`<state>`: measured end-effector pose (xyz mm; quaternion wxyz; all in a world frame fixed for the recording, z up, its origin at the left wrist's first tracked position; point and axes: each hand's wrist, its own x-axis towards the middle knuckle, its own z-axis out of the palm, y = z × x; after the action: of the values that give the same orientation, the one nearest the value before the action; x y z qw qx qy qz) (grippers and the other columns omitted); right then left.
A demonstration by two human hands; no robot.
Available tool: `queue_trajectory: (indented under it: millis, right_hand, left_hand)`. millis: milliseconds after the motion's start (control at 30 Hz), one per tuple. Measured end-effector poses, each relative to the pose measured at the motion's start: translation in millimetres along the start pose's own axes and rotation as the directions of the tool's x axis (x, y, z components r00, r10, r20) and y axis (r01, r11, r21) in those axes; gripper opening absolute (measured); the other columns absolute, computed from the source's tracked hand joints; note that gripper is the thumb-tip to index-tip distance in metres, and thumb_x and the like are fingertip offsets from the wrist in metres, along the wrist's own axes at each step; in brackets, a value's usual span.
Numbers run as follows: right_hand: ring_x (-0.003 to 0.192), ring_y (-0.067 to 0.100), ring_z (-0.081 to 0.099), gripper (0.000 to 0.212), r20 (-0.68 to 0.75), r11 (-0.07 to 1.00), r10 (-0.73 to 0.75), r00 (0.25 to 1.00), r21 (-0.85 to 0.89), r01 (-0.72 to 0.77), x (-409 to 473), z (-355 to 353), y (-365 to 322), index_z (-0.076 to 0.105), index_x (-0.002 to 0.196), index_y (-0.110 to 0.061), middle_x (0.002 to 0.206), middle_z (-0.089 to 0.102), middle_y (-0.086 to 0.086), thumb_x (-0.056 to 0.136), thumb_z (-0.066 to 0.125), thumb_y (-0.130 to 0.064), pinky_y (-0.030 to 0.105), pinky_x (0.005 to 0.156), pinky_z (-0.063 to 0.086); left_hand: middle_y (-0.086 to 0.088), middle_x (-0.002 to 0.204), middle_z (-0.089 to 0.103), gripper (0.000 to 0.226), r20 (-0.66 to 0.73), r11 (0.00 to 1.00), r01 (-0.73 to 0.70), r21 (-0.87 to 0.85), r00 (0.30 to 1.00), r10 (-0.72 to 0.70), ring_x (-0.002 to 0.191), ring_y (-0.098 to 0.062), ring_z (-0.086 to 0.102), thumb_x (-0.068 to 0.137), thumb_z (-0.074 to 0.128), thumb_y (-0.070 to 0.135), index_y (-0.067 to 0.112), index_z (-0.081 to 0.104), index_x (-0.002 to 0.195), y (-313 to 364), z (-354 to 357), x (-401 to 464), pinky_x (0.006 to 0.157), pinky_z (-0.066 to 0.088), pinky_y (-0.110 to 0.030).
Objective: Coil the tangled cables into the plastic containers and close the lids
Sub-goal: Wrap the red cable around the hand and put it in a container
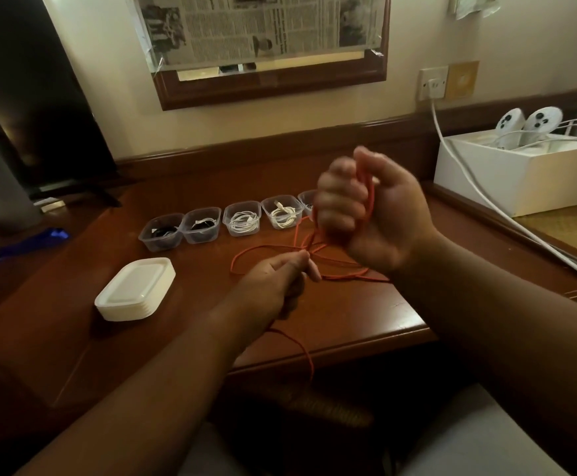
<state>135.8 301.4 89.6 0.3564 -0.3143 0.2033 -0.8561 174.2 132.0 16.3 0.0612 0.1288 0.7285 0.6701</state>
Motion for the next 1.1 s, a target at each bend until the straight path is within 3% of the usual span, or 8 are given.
queue_trajectory:
  millis: [167,300,433,533,667,767,967,1100]
  right_hand:
    - [0.047,0.019,0.046,0.045,0.033,0.097,-0.683,0.730,-0.986,0.136,8,-10,-10,0.058,0.074,-0.002,0.057,0.050,0.007,0.106,0.039,-0.028,0.032,0.047,0.038]
    - [0.046,0.014,0.046,0.058,-0.132,-0.771,-0.250,0.959,-0.572,-0.279,3,-29,-4,0.052,0.059,-0.016,0.053,0.049,0.001,0.102,0.036,-0.051,0.027,0.049,0.031]
    - [0.043,0.019,0.044,0.076,-0.654,-0.260,0.190,0.732,-0.753,-0.605,-2,-29,12,0.056,0.068,-0.007,0.050,0.049,0.004,0.096,0.022,-0.068,0.028,0.051,0.036]
    - [0.035,0.017,0.033,0.069,-0.303,0.513,0.555,0.775,-0.609,-0.605,-7,-23,14,0.051,0.059,-0.008,0.044,0.036,0.003,0.095,0.029,-0.062,0.023,0.044,0.029]
    - [0.042,0.014,0.040,0.052,-0.016,0.978,0.122,0.992,-0.171,-0.123,4,3,18,0.053,0.067,-0.008,0.052,0.041,0.001,0.098,0.029,-0.043,0.024,0.044,0.037]
    - [0.052,0.017,0.044,0.049,-0.141,0.811,-0.356,0.924,-0.537,0.231,12,11,17,0.053,0.079,-0.007,0.060,0.045,0.003,0.104,0.026,-0.040,0.029,0.052,0.042]
    - [0.049,0.010,0.043,0.048,-0.067,-0.688,-0.273,0.960,-0.683,-0.244,12,-9,18,0.048,0.065,-0.022,0.057,0.046,-0.005,0.104,0.034,-0.046,0.019,0.053,0.031]
    - [0.047,0.016,0.045,0.068,-0.511,-0.229,-0.070,0.857,-0.828,-0.512,9,-9,28,0.053,0.065,-0.016,0.055,0.051,0.002,0.100,0.017,-0.062,0.029,0.052,0.039]
  left_hand:
    - [0.003,0.057,0.030,0.034,0.078,0.989,0.074,0.125,0.993,-0.085,0.048,-0.011,0.023,0.106,0.036,0.027,0.009,0.060,0.091,-4,-2,-3,0.046,0.021,-0.024]
    - [0.000,0.054,0.033,0.032,-0.070,0.969,0.045,0.244,0.997,-0.029,0.049,-0.015,0.025,0.103,0.046,0.029,0.016,0.065,0.080,1,-17,-1,0.049,0.020,-0.030]
    - [-0.007,0.054,0.032,0.032,-0.153,0.953,-0.034,0.301,0.985,0.083,0.049,-0.021,0.025,0.094,0.057,0.041,0.019,0.064,0.072,7,-27,2,0.048,0.025,-0.028]
    - [-0.008,0.054,0.032,0.038,-0.133,0.984,-0.098,0.145,0.984,0.118,0.047,-0.020,0.026,0.091,0.061,0.051,0.016,0.062,0.076,3,-27,4,0.047,0.026,-0.027]
    - [0.001,0.053,0.026,0.031,-0.106,0.989,-0.063,-0.132,0.993,0.050,0.045,-0.011,0.022,0.091,0.052,0.042,0.015,0.055,0.077,-11,-13,8,0.042,0.021,-0.021]
    - [0.002,0.056,0.027,0.029,-0.021,0.996,-0.008,-0.094,1.000,0.006,0.048,-0.011,0.021,0.090,0.051,0.041,0.016,0.057,0.079,-16,-4,5,0.043,0.021,-0.022]
    - [0.005,0.050,0.036,0.030,-0.119,0.986,-0.049,0.157,0.991,0.068,0.044,-0.008,0.028,0.100,0.050,0.031,0.014,0.060,0.078,5,-7,1,0.045,0.025,-0.023]
    - [0.006,0.049,0.044,0.035,-0.107,0.950,-0.143,0.277,0.978,0.178,0.045,-0.008,0.031,0.086,0.058,0.040,0.006,0.061,0.079,20,-15,0,0.046,0.026,-0.023]
